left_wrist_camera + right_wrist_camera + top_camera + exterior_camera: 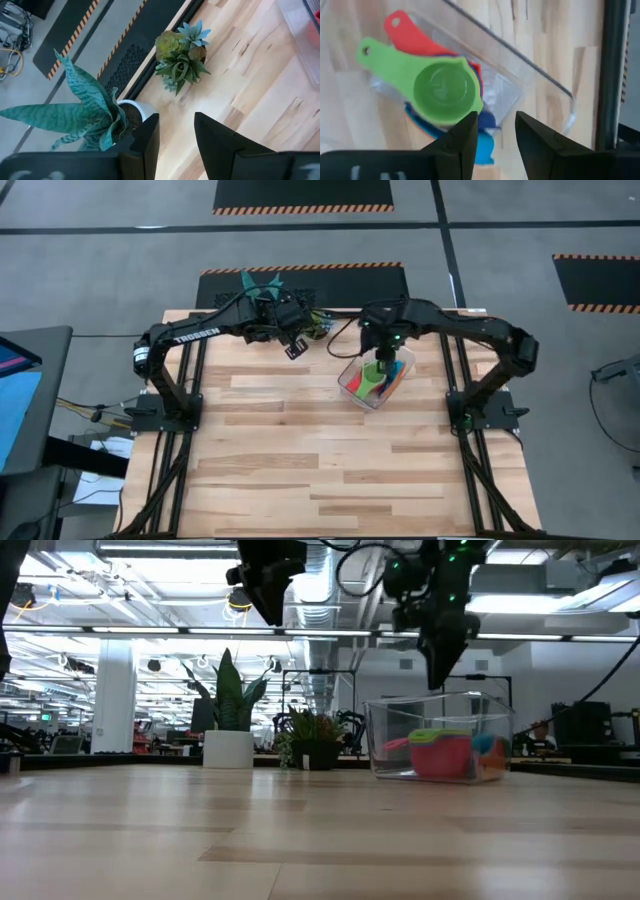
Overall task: Nest measuring cups in basket
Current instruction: Adjust the nested measuring cups in the transparent bin
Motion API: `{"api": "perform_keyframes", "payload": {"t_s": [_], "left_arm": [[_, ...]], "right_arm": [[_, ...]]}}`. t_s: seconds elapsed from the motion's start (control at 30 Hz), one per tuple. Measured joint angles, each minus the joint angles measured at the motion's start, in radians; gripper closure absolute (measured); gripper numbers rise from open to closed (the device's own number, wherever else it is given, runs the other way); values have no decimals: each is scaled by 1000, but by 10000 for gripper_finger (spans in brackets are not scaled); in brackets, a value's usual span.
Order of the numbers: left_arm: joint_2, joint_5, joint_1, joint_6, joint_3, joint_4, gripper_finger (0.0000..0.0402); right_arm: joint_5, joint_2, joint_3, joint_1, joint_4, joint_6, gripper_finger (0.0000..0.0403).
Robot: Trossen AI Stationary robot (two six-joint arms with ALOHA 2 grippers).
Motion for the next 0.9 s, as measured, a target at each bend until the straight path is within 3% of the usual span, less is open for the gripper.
{"api": "perform_keyframes", "payload": {"t_s": [0.23,0.4,0.67,0.9], "left_arm": [[0,2,0,23,0,-5,288],[0,3,0,30,0,7,288],[0,3,0,50,0,42,288],[0,3,0,45,0,42,288]], "right_arm": [[-115,-178,-156,-81,-3,-22,254],[-101,-261,-278,-108,-4,-150,263],[-96,-210,-290,-107,5,-335,268],[-95,-110,-290,-103,8,-374,261]]}}
